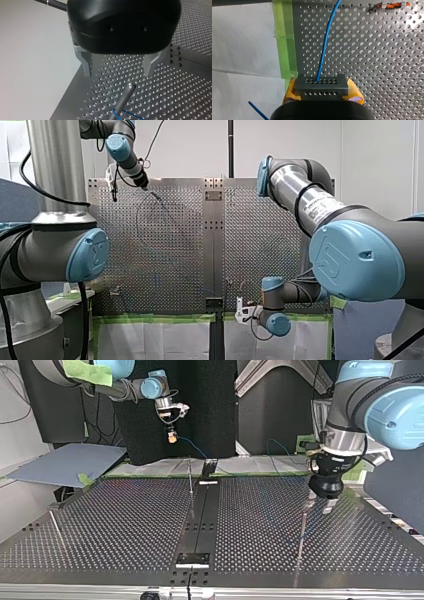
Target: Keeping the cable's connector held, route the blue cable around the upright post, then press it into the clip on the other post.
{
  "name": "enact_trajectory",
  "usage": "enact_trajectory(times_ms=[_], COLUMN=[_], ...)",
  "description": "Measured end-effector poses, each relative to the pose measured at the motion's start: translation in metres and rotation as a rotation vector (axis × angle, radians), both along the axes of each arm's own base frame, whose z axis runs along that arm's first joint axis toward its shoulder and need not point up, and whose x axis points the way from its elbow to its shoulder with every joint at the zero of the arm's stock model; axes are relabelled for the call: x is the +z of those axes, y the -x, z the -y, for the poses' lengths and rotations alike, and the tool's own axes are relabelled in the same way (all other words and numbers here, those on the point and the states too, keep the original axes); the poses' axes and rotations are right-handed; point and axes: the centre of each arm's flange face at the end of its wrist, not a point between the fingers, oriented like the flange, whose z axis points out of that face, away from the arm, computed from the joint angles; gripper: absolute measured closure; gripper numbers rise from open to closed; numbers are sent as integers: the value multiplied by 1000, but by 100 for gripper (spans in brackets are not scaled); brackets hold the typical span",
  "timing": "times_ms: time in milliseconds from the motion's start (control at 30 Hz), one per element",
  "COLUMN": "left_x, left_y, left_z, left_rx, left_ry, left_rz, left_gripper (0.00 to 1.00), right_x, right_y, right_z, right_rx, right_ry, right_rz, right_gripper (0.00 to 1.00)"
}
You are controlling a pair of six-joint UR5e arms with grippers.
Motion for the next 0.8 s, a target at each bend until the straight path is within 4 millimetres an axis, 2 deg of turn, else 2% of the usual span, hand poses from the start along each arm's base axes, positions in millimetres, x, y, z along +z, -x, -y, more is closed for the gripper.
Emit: enact_trajectory(times_ms=[500, 800], left_x=[-13, -14], left_y=[-5, -4], left_z=[-8, -6], left_rx=[85, 87], left_ry=[-17, -22], left_rz=[-53, -56], left_gripper=[0, 0], right_x=[0, 0], right_y=[-1, -1], right_z=[0, 0], right_rx=[8, 8], right_ry=[0, 0], right_rz=[2, 2], right_gripper=[100, 100])
